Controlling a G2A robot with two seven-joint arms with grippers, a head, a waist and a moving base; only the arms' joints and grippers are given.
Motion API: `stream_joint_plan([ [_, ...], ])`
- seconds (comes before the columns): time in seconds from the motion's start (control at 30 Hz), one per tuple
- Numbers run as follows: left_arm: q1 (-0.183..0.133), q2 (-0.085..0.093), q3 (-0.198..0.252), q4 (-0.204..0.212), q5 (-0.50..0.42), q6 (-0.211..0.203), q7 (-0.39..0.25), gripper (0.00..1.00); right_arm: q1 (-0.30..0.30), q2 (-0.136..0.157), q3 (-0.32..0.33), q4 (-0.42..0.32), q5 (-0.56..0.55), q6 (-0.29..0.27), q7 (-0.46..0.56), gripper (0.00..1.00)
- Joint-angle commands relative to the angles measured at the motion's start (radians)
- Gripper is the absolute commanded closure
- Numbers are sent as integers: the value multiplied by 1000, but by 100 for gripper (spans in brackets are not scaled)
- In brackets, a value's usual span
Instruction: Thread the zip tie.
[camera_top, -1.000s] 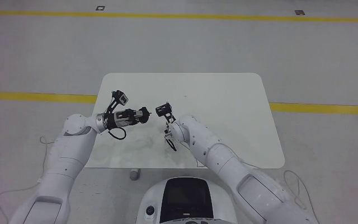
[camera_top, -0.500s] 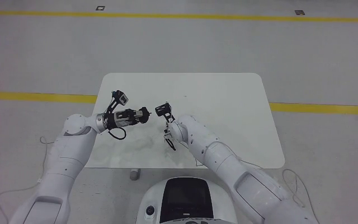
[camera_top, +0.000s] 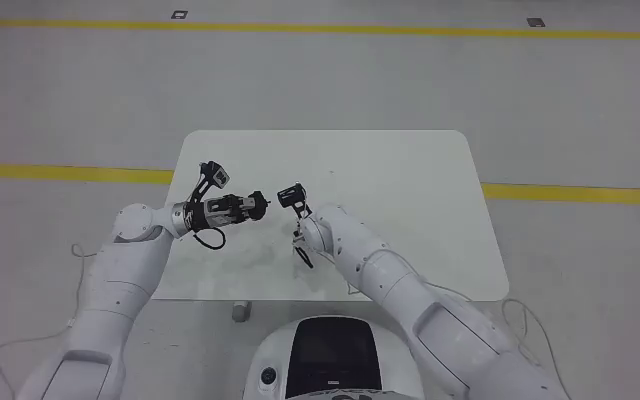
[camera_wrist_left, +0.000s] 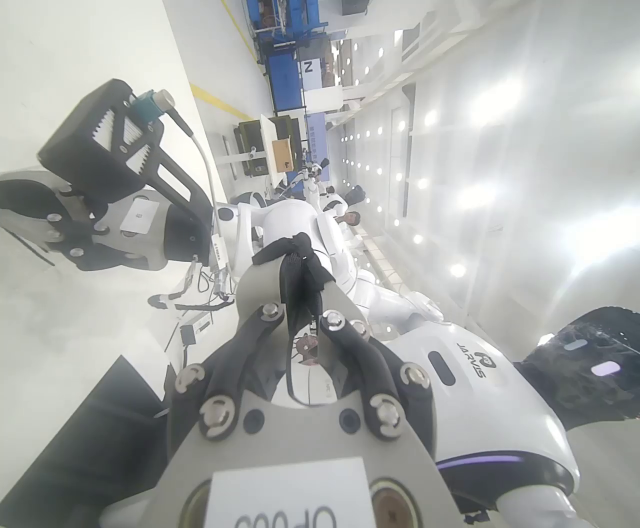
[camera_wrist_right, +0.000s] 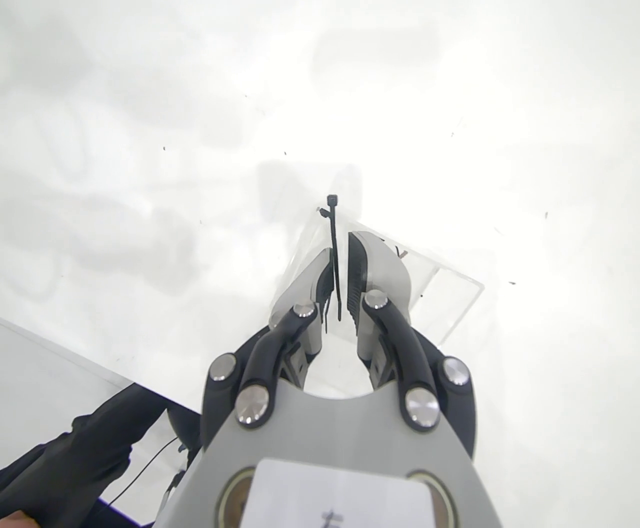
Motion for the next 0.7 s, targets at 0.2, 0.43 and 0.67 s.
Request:
stream_joint_plan([
  [0.2, 0, 0, 0, 0, 0, 0, 0, 100, 4, -7, 2, 14, -1, 1, -15, 100],
  [0.43, 0, 0, 0, 0, 0, 0, 0, 100, -31, 12, 23, -66, -32, 3, -5, 100],
  [0.67, 0, 0, 0, 0, 0, 0, 0, 100, -133, 70, 100, -279, -90, -34, 44, 100],
])
